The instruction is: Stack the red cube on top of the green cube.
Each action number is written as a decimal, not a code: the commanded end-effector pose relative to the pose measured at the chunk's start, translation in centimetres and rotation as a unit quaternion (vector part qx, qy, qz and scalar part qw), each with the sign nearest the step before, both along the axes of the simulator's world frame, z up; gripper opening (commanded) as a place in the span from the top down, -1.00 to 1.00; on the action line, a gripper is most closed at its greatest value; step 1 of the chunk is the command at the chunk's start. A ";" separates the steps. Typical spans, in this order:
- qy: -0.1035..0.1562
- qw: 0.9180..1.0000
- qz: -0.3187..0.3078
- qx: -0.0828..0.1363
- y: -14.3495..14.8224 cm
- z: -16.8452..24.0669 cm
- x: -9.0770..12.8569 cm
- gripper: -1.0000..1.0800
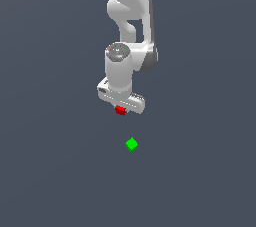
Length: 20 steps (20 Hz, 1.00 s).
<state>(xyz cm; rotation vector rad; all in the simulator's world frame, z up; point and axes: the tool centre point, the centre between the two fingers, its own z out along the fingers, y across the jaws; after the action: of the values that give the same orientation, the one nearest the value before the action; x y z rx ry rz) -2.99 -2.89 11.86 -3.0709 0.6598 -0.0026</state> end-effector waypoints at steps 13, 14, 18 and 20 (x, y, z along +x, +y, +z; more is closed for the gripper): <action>0.000 1.000 0.000 0.000 1.0 -1.3 2.8 1.00; 0.000 1.000 0.000 0.000 1.2 -1.5 3.2 1.00; 0.000 1.000 0.000 0.000 1.9 -2.4 5.1 1.00; 0.000 1.000 0.000 0.000 2.3 -2.8 6.2 1.00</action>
<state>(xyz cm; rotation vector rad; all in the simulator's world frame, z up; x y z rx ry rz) 2.42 -0.90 9.36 -3.0712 0.6596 0.0000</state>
